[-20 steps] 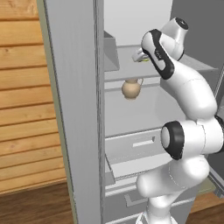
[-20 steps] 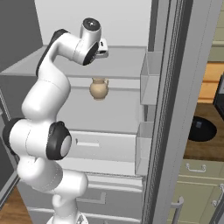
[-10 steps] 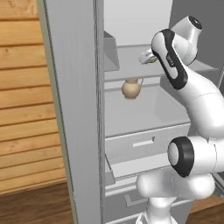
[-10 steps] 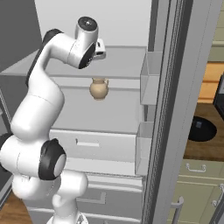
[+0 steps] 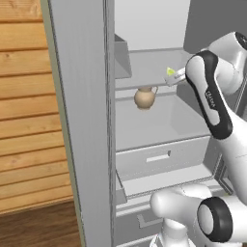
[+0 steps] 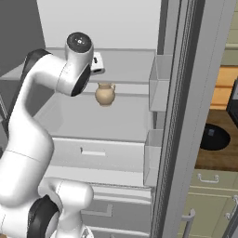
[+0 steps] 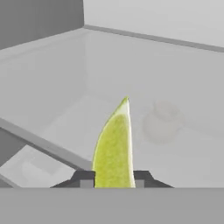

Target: Grab a lemon wedge from the fridge and one ice cube from the ice bowl, and put them in the glass of lemonade.

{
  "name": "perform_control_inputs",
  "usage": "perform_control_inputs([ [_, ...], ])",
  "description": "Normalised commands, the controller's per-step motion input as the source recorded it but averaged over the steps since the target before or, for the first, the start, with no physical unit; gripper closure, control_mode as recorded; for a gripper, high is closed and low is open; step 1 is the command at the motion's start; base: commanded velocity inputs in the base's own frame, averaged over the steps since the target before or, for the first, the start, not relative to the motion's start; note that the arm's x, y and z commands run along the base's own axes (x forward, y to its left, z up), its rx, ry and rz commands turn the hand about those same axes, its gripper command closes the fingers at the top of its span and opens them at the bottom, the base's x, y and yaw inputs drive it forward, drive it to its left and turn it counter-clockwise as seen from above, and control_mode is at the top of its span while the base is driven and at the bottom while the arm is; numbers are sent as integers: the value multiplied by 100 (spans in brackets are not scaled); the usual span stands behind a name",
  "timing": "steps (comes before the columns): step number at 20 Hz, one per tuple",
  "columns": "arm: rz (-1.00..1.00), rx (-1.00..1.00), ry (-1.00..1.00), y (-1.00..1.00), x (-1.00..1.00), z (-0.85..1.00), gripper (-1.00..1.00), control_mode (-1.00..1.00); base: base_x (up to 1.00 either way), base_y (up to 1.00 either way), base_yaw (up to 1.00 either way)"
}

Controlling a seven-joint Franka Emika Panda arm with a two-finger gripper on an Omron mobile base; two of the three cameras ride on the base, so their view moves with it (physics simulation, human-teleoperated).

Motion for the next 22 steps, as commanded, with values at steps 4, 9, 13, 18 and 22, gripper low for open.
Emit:
perform_control_inputs([
  [4,-3,-2,16,-1,-97,-1,100,-100,0,0,0],
  [9,-8,-6,27,0,-74,-23,100,-100,0,0,0],
  [13,-11,-4,24,0,-80,-35,100,-100,0,0,0],
  [18,-10,-3,20,0,-72,-64,100,-100,0,0,0],
  [22,-6,-2,18,0,-42,-74,100,-100,0,0,0],
])
